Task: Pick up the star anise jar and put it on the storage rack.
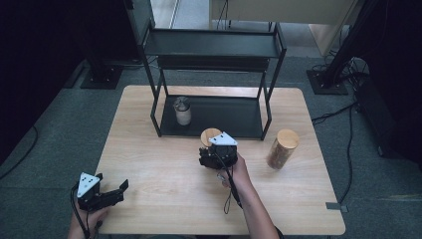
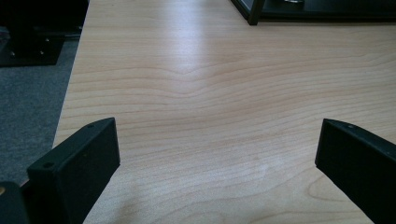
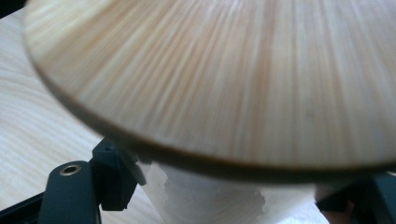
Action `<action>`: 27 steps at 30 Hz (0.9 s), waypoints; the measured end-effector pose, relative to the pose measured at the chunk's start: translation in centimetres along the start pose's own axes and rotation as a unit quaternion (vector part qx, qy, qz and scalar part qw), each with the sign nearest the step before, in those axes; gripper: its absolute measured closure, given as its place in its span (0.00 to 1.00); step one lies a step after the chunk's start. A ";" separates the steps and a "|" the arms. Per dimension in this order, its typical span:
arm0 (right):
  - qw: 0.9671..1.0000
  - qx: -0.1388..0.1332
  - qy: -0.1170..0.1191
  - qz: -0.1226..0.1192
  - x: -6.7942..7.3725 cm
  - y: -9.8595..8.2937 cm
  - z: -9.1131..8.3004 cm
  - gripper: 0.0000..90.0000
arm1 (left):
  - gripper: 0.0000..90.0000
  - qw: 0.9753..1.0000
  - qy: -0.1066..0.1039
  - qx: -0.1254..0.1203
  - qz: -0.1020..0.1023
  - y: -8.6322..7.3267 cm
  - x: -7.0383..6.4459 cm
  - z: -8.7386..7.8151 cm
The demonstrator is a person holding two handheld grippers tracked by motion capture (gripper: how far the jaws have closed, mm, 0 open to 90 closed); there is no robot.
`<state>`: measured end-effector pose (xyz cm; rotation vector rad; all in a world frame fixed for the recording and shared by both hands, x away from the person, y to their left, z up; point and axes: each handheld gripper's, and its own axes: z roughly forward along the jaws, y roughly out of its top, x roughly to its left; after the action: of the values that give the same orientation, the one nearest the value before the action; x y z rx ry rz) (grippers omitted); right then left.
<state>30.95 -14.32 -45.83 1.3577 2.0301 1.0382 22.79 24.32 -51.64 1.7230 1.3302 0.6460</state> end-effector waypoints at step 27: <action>1.000 0.011 -0.012 0.005 -0.5 3.1 3.8 0.28 | 0.00 1.000 -0.001 0.000 0.000 0.0 0.0 0.0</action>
<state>35.63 -12.86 -45.59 1.3868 2.0237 1.0027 22.76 24.34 -51.62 1.7232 1.3289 0.6454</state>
